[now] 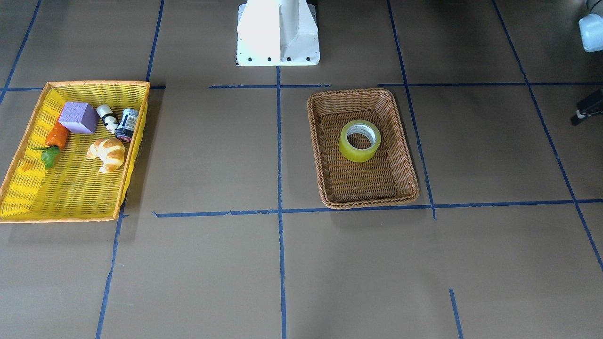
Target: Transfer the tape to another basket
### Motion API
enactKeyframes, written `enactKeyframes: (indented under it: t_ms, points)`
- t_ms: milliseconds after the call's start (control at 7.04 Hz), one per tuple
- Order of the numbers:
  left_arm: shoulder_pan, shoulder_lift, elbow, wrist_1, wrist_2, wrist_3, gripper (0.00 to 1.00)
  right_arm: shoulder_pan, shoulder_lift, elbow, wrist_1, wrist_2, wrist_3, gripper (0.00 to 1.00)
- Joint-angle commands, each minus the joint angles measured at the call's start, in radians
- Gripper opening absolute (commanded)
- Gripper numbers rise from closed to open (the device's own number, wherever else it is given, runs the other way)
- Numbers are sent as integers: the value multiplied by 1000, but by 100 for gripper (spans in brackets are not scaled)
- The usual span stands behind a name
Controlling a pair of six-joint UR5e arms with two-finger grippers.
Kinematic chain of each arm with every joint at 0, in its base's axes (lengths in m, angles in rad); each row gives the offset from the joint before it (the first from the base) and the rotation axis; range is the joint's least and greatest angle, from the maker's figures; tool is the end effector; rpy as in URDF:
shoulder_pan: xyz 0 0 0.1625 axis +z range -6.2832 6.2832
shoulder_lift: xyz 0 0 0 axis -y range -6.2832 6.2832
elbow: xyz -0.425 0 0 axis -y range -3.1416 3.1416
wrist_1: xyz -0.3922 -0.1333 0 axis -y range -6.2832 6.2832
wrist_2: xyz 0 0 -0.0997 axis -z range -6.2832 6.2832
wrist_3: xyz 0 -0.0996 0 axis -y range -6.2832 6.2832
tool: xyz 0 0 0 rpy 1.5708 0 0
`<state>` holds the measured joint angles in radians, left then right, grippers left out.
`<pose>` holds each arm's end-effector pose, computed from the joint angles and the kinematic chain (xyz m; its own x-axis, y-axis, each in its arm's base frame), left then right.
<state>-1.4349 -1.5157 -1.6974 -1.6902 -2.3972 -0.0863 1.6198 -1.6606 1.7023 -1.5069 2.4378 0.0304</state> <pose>0.0053 -0.4822 0.6062 0.6614 0.1454 -0.7358 -0.0763 0.9890 0.1268 0.0798 -0.4563 0.6230 0.6485 -0.0183 0.7610 -0.0685 0.9943 0.0823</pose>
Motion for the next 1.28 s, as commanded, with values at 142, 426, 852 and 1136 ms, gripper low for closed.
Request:
enactKeyframes:
  t_ms: [142, 426, 852, 1136]
  points:
    - [-79, 26, 53, 1, 1, 109, 100, -1, -1, -12, 1, 1, 14, 100]
    - [-87, 40, 48, 30, 3, 109, 100, -1, -1, -12, 1, 1, 14, 100]
    - [-159, 28, 42, 191, 3, 242, 100, 0, -4, -13, 1, 3, 11, 100]
    - [-173, 25, 36, 198, 3, 241, 100, -1, -7, -26, 1, 7, 11, 100]
